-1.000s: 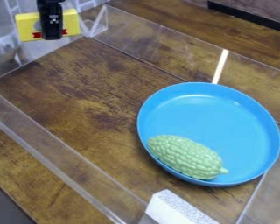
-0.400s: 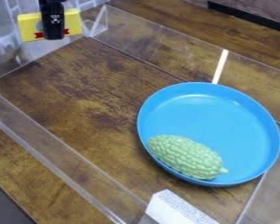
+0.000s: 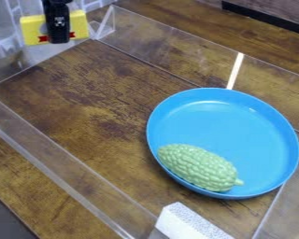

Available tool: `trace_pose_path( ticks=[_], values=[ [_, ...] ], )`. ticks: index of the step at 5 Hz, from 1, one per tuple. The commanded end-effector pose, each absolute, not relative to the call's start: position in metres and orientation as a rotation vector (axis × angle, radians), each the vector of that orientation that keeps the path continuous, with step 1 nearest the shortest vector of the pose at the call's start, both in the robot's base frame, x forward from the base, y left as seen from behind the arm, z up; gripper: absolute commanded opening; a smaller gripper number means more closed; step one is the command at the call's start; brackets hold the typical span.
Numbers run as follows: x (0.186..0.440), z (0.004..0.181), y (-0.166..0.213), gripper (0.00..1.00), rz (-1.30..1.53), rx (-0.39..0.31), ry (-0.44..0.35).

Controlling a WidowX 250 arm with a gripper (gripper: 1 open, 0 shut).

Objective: Put the yellow block in the blue tray

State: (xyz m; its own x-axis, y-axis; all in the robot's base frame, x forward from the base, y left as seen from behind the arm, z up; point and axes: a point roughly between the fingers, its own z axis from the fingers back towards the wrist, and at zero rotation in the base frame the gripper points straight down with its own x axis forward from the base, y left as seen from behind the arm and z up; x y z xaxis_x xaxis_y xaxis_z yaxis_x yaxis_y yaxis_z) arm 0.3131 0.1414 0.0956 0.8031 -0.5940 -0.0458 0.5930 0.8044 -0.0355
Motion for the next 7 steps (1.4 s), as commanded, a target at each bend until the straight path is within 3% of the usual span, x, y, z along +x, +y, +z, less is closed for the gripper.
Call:
trace_pose_path(
  ticks=[1,4,5,7],
  values=[
    [0.320,0.112,0.142,0.00,-0.639,0.015,0.013],
    [0.323,0.115,0.125,0.00,-0.650,-0.007,0.013],
    [0.324,0.120,0.106,0.00,-0.657,-0.016,0.008],
    [0.324,0.140,0.033,0.00,-0.687,-0.031,-0.005]
  ],
)
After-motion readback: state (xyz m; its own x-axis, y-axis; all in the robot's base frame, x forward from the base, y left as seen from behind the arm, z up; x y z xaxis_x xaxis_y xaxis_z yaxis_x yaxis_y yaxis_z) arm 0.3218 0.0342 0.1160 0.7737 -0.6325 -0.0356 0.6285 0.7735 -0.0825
